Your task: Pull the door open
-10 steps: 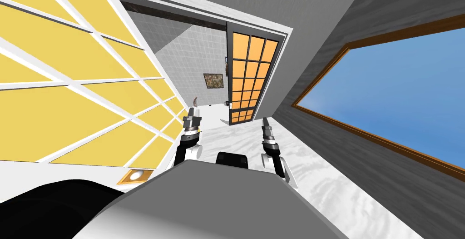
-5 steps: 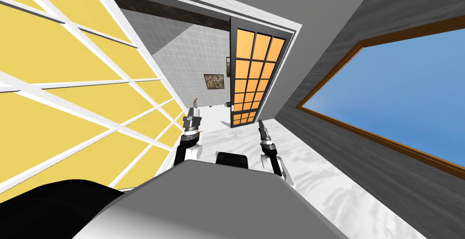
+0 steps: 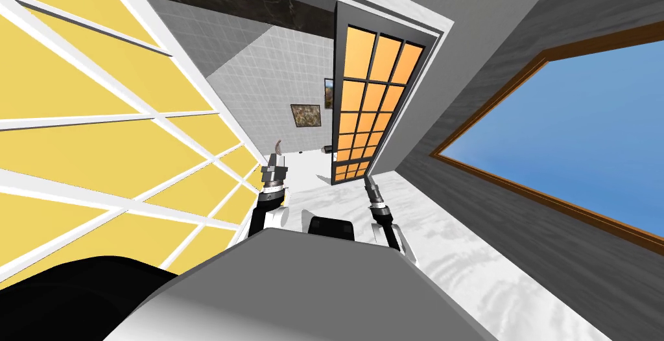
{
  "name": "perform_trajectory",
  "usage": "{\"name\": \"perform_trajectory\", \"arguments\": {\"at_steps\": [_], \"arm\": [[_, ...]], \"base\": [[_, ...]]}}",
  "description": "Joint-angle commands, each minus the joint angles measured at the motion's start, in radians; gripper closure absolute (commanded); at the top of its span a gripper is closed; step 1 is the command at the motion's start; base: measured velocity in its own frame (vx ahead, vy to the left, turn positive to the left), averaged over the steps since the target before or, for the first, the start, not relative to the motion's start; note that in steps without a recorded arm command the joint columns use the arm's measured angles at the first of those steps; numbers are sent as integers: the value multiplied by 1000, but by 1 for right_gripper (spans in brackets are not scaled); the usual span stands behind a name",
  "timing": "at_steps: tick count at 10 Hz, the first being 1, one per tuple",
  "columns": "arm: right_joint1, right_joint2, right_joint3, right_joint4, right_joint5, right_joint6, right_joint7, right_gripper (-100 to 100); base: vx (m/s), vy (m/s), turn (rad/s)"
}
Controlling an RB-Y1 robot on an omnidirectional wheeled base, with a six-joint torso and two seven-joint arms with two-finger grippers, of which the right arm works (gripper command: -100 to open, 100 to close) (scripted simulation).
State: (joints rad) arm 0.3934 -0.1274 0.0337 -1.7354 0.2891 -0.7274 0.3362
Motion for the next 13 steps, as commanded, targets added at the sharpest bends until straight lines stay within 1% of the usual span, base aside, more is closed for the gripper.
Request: {"name": "perform_trajectory", "arguments": {"at_steps": [1,2,6,7,9,13], "arm": [[-5,-9,3,38,21,-24,32,-100],[-10,-14,6,68,38,-40,56,-100],[-20,-26,12,126,71,-73,103,-100],[-25,-31,15,156,87,-89,127,-100],[-30,-36,17,185,103,-105,151,-100],[-49,-56,29,301,168,-169,244,-100]], "base": [[133,86,-14],[162,114,-23],[129,84,-13],[113,80,-38],[138,76,-31],[183,112,-59]]}}
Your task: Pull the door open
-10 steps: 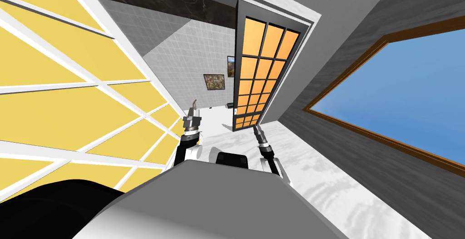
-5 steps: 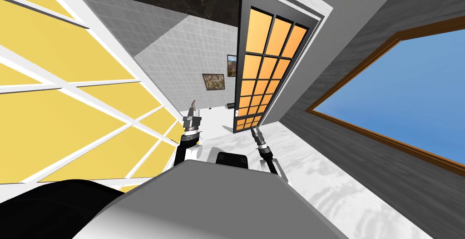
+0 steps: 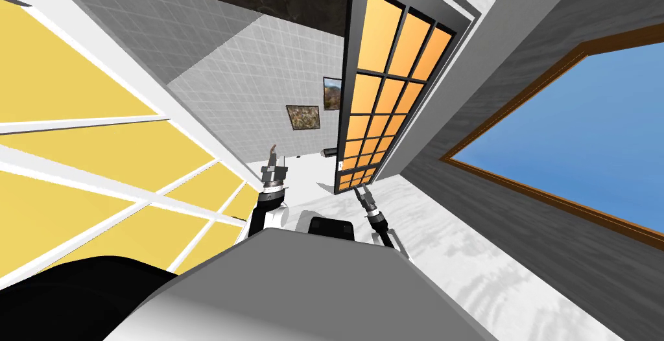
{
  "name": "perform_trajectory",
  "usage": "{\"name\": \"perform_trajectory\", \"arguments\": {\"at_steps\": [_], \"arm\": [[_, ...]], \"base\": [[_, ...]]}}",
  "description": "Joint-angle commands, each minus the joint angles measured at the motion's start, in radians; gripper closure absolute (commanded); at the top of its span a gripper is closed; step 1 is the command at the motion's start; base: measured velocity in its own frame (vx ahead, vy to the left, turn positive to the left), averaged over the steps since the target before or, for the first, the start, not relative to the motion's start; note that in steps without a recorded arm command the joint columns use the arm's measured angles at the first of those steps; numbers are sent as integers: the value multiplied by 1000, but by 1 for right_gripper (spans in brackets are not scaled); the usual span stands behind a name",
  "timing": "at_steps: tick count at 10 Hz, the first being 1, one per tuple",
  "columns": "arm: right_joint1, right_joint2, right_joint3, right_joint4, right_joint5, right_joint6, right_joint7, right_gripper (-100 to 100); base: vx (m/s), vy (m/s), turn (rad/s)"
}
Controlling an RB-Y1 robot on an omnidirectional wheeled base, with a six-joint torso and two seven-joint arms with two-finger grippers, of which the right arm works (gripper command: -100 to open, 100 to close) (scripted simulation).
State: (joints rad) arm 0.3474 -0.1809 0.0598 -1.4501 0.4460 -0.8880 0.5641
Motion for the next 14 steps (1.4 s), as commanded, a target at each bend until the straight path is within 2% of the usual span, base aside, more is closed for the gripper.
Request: {"name": "perform_trajectory", "arguments": {"at_steps": [1,6,7,8,14], "arm": [[-5,-5,4,30,19,-16,28,-100],[-28,-27,17,165,95,-92,138,-100],[-30,-29,18,178,102,-99,148,-100],[-36,-34,22,213,123,-119,178,-100],[-54,-49,33,322,185,-182,268,-100]], "base": [[155,88,-53],[174,101,-102],[168,80,-76],[166,75,-182],[144,58,-140]]}}
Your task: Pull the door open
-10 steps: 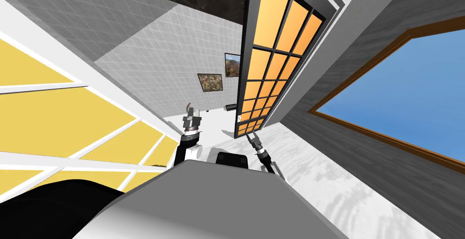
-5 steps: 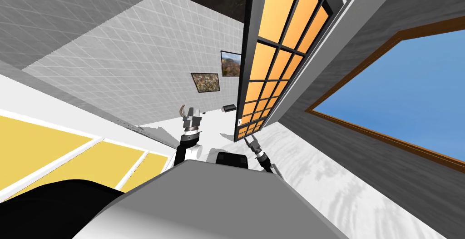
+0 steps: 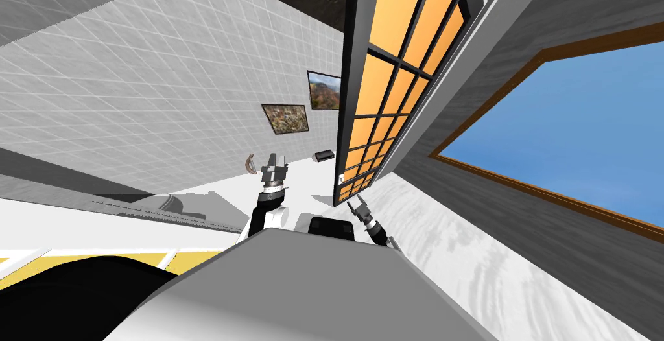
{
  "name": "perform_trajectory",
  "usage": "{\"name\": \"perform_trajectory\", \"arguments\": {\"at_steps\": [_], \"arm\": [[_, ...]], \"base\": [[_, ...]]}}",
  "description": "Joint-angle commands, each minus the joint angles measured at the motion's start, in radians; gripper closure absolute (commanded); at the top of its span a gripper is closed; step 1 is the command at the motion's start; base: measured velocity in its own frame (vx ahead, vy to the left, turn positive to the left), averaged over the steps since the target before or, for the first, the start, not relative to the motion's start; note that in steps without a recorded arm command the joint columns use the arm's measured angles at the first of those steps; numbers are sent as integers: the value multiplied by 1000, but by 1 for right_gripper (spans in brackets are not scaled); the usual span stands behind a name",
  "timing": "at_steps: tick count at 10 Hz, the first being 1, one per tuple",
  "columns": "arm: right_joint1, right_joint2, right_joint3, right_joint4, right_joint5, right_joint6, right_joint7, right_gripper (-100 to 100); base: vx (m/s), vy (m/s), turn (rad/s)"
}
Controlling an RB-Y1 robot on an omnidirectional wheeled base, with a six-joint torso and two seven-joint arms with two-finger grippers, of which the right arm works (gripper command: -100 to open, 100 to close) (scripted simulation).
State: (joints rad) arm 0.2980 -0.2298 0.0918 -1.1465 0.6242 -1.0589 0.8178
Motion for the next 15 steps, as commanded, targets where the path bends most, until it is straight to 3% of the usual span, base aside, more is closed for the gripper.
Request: {"name": "perform_trajectory", "arguments": {"at_steps": [1,9,10,12,13,15], "arm": [[-6,-2,2,29,13,-17,23,-100],[-28,-15,16,162,93,-98,138,-100],[-32,-10,15,162,87,-92,132,-100],[-83,-17,5,227,59,-93,144,-100],[-95,-18,2,242,52,-93,146,-100],[-153,-26,-10,313,18,-91,156,-100]], "base": [[128,48,-115],[135,39,-212],[52,20,-45],[-30,-10,173],[-47,-15,104],[-65,-7,167]]}}
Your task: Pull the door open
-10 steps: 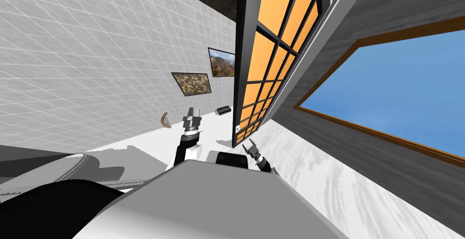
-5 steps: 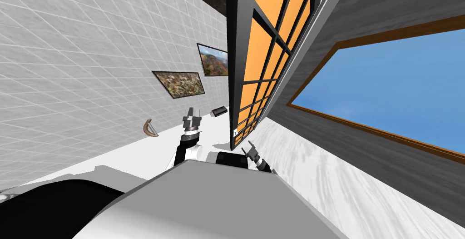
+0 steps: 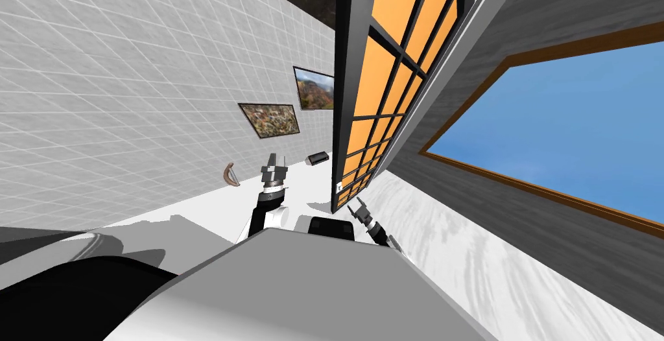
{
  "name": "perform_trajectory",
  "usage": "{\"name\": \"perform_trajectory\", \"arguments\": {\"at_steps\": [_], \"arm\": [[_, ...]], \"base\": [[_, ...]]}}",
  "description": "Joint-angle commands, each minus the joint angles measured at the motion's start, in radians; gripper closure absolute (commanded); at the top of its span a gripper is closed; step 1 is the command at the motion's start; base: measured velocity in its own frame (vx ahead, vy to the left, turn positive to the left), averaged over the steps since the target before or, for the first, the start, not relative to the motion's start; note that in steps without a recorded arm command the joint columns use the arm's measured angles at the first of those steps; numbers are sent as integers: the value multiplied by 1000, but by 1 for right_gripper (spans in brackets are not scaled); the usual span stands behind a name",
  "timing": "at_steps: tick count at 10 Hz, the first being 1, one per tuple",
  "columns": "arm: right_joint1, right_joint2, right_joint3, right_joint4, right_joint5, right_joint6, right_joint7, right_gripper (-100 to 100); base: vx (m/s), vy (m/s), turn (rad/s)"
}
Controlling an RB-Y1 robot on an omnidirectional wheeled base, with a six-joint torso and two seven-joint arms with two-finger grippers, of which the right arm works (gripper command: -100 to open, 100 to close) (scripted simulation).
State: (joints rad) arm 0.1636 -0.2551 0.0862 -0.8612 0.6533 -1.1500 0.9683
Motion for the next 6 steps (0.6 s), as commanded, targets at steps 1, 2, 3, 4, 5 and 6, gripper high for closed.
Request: {"name": "perform_trajectory", "arguments": {"at_steps": [1,2,3,4,5,6], "arm": [[-35,-3,-7,47,-20,0,8,-100],[-35,-3,-7,47,-20,0,8,-100],[-51,-5,-10,67,-29,1,10,-100],[-68,-7,-14,87,-39,1,13,-100],[-101,-11,-20,127,-58,2,18,-100],[-117,-13,-24,147,-67,2,21,-100]], "base": [[-52,-6,129],[-25,-2,35],[-20,6,58],[-26,15,111],[-34,38,195],[-38,44,119]]}}
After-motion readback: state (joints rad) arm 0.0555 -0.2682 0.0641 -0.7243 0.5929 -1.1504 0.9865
